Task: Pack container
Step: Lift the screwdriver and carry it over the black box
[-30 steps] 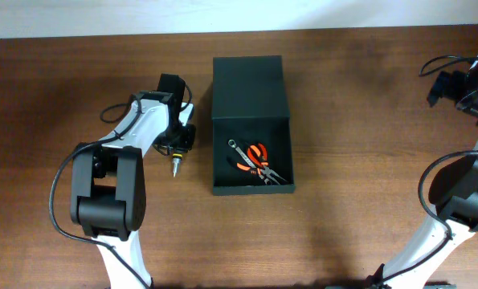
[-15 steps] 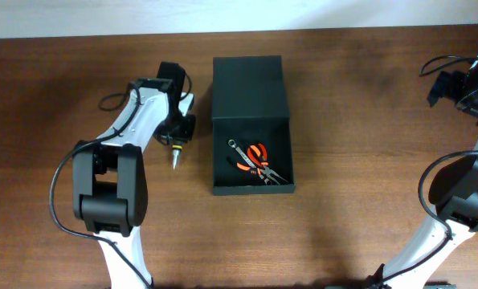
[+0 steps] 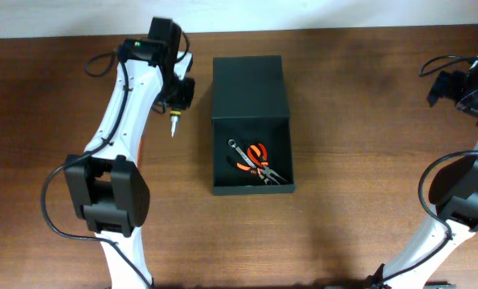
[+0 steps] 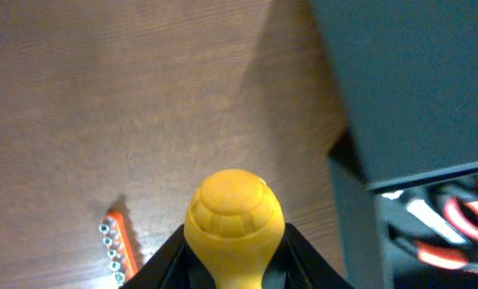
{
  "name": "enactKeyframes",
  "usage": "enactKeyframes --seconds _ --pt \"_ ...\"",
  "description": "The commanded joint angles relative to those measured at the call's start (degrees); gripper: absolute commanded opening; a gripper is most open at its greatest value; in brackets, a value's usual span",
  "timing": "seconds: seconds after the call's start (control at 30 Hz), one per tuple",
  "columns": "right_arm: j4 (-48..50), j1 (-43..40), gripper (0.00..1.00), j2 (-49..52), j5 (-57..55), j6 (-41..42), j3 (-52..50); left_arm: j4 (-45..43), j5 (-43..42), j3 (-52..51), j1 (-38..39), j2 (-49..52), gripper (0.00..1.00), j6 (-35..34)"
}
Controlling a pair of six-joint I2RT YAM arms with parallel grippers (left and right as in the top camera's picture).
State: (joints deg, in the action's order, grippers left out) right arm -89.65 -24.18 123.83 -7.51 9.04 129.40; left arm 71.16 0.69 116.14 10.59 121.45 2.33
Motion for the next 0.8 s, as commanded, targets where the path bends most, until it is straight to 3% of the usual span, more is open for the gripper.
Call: enactKeyframes --seconds 0.0,0.23,0.77 --pt "0.1 -0.2 0.99 -0.5 -0.3 0.5 0.0 1.9 -0.5 6.3 2.9 -0.1 0.31 -0.2" --pt "0.1 -0.2 0.99 -0.5 -0.3 0.5 0.0 4.0 -0.5 12.0 10.2 -0.1 0.31 -0.2" --pt "0.1 -0.2 0.99 -0.5 -0.3 0.5 0.0 8.5 -1.3 12.1 23.9 0.0 0.31 -0.1"
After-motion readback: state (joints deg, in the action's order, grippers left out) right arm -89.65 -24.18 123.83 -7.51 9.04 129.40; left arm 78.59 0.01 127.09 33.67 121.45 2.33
